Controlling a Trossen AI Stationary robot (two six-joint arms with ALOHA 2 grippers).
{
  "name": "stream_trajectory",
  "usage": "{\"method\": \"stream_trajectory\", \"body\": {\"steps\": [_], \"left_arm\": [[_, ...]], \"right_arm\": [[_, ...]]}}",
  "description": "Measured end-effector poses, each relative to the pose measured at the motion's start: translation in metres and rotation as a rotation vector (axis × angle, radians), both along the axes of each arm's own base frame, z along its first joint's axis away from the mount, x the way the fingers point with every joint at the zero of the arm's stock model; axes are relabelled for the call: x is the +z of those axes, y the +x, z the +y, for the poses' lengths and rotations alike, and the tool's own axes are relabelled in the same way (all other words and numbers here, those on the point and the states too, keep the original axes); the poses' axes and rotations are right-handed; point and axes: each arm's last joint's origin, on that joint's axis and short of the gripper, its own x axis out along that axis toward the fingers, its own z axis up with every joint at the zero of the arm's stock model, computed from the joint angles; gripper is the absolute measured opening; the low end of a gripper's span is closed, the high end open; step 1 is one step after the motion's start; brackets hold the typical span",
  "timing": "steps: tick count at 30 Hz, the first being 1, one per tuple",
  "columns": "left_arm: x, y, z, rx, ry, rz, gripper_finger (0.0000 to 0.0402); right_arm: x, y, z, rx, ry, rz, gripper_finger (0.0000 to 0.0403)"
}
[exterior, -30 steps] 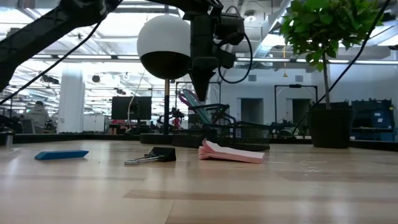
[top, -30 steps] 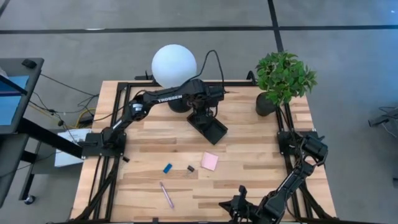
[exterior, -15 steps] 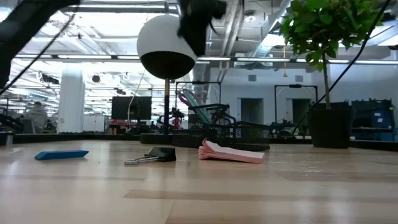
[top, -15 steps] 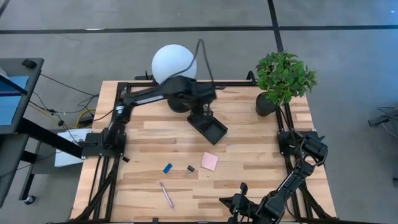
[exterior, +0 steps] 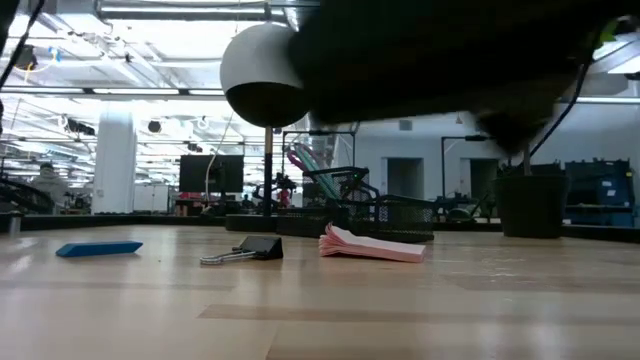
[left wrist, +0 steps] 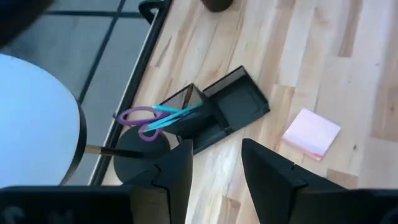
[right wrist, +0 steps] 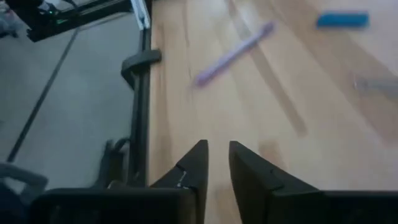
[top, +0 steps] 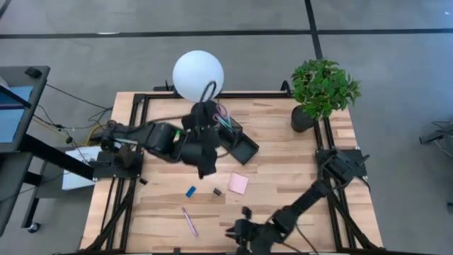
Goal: Pick and place office supplies into organizer
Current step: Put the violet pen into the desk organizer
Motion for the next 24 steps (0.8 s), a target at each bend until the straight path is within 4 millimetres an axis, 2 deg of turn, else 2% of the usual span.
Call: {"method": "stream_trajectory", "body": {"steps": [5,7,9,16,20,24], "left_arm": [[0.000,-0.007,-0.024,-0.050,-0.004,-0.016,0.0134],[0.001,-0.009,-0.029,-0.059,-0.005,-0.023,0.0134],[0.003,-0.013,-0.032,-0.068,-0.004,-0.030,0.0134],[0.011,-0.021,-0.028,-0.062,-0.003,-0.057,0.0134],[0.014,-0.024,-0.027,-0.065,-0.005,-0.066,0.0134],[0.014,-0.024,-0.026,-0.066,-0.006,-0.066,0.0134]], "right_arm": [[-0.009,0.033,-0.015,-0.005,-0.005,-0.117,0.0093],[-0.007,0.049,-0.014,0.001,-0.007,-0.194,0.0102],[-0.003,0.066,-0.015,0.013,0.014,-0.271,0.0109],[-0.017,0.131,-0.014,0.147,0.121,-0.362,0.0109],[-0.029,0.156,-0.021,0.128,0.123,-0.291,0.0103],[-0.032,0.161,-0.030,0.068,0.116,-0.101,0.0098]]}}
